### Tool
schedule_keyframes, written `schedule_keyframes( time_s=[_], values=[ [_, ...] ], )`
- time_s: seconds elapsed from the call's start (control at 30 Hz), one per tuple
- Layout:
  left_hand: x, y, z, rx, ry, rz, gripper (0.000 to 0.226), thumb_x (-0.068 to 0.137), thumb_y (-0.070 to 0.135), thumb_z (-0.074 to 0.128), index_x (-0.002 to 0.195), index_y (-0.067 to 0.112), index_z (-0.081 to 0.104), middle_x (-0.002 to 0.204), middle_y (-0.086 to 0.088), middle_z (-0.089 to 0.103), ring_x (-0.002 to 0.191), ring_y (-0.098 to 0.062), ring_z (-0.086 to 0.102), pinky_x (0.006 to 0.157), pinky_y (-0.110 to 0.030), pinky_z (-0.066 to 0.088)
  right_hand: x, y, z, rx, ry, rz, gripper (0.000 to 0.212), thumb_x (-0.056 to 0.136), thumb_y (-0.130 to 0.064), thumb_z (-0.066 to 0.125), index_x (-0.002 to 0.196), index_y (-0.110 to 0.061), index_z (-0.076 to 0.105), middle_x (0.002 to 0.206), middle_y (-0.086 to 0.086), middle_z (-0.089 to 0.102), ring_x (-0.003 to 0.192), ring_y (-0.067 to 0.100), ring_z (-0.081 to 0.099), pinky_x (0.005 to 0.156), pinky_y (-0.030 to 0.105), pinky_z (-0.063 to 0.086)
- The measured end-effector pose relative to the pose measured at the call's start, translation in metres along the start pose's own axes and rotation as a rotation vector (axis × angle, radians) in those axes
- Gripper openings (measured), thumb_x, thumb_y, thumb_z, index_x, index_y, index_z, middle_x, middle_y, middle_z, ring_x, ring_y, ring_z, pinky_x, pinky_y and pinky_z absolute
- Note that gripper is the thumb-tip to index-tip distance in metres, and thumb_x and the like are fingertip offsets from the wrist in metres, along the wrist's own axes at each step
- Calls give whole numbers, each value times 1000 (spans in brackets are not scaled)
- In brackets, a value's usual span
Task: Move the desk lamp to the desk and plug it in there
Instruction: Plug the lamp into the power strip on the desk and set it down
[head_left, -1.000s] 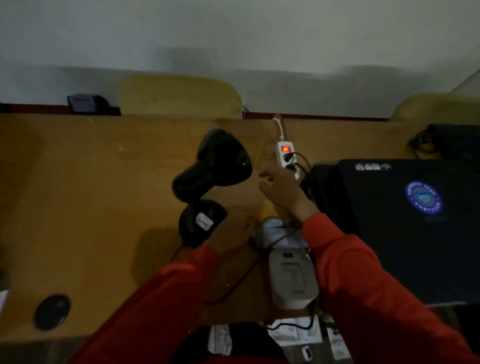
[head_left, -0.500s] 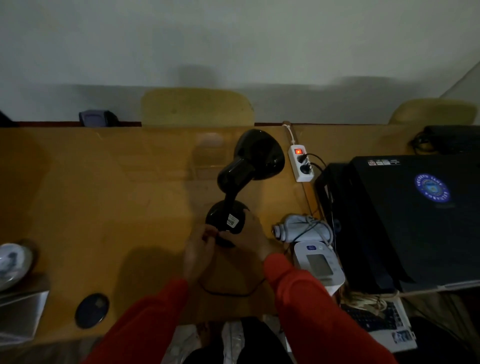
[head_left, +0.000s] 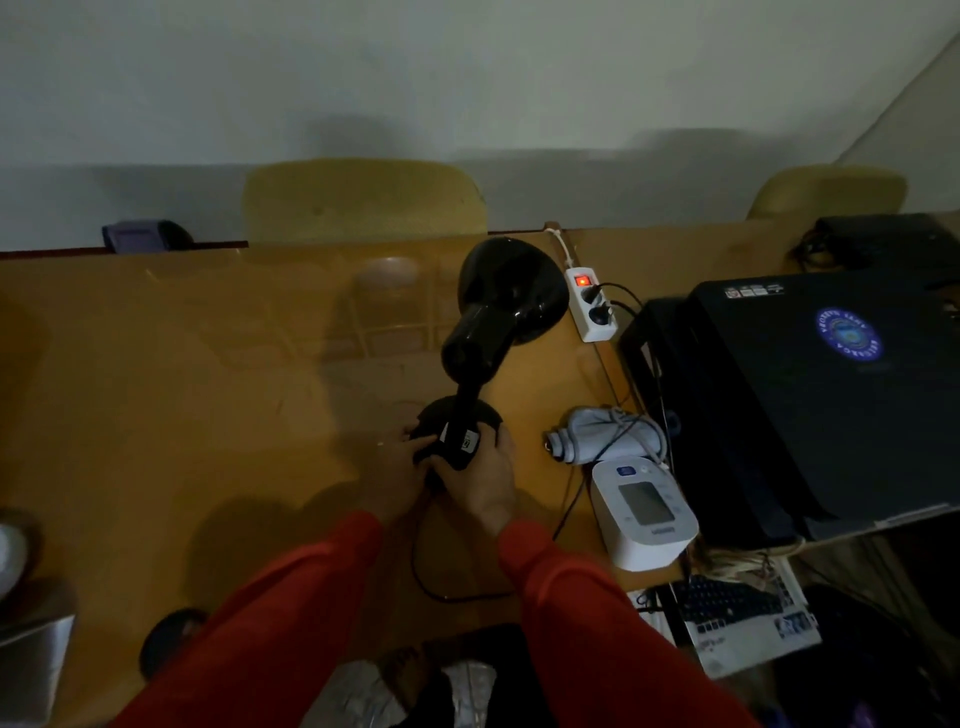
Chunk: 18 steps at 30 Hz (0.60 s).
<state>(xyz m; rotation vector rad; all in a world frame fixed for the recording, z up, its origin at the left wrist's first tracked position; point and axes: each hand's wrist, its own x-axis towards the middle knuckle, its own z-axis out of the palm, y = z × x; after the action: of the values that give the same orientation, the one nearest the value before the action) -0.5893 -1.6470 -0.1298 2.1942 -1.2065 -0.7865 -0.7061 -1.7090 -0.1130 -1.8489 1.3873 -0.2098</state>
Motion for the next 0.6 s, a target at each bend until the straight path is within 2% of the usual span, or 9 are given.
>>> schedule_keyframes(
  time_s=[0.1, 0.2, 0.3, 0.43, 0.53, 0.6],
  values=[
    [-18, -3, 10, -16, 20, 0, 37, 92, 11, 55, 129, 12, 55, 147, -13, 40, 128, -31, 47, 109, -45, 40, -9, 9, -6, -33, -8, -41, 77, 82, -41, 69, 144, -10, 35, 159, 16, 19, 146, 31, 17, 119, 39, 24],
    [-35, -1, 22, -62, 38, 4, 39, 91, 7, 56, 130, 8, 54, 148, -16, 37, 131, -33, 43, 111, -46, 38, -20, 20, -14, -66, -34, -103, 72, 83, -36, 68, 143, -10, 37, 158, 14, 20, 146, 30, 19, 118, 38, 25],
    [-51, 3, 33, -78, 67, 11, 38, 90, 6, 57, 128, 7, 55, 144, -19, 38, 128, -35, 43, 108, -49, 39, -30, 31, -24, -73, -72, -147, 71, 82, -33, 69, 142, -11, 39, 158, 15, 21, 146, 31, 18, 119, 38, 24],
    [-68, 8, 47, -109, 91, 12, 37, 90, 4, 58, 126, 7, 57, 141, -23, 39, 127, -36, 45, 110, -45, 38, -36, 43, -37, -82, -149, -183, 75, 81, -29, 71, 145, -11, 36, 159, 15, 20, 148, 30, 15, 119, 42, 22],
    [-78, 13, 58, -124, 92, 0, 36, 90, 5, 59, 125, 8, 58, 137, -24, 40, 124, -36, 46, 107, -41, 39, -37, 52, -46, -87, -182, -230, 76, 80, -26, 72, 145, -10, 37, 155, 14, 30, 146, 31, 20, 118, 45, 25],
    [-84, 17, 67, -142, 119, 7, 35, 88, 1, 59, 123, 5, 60, 132, -28, 43, 119, -40, 49, 102, -44, 43, -36, 57, -52, -101, -211, -242, 74, 76, -25, 73, 142, -10, 41, 151, 14, 35, 143, 32, 26, 115, 47, 29]
  ],
)
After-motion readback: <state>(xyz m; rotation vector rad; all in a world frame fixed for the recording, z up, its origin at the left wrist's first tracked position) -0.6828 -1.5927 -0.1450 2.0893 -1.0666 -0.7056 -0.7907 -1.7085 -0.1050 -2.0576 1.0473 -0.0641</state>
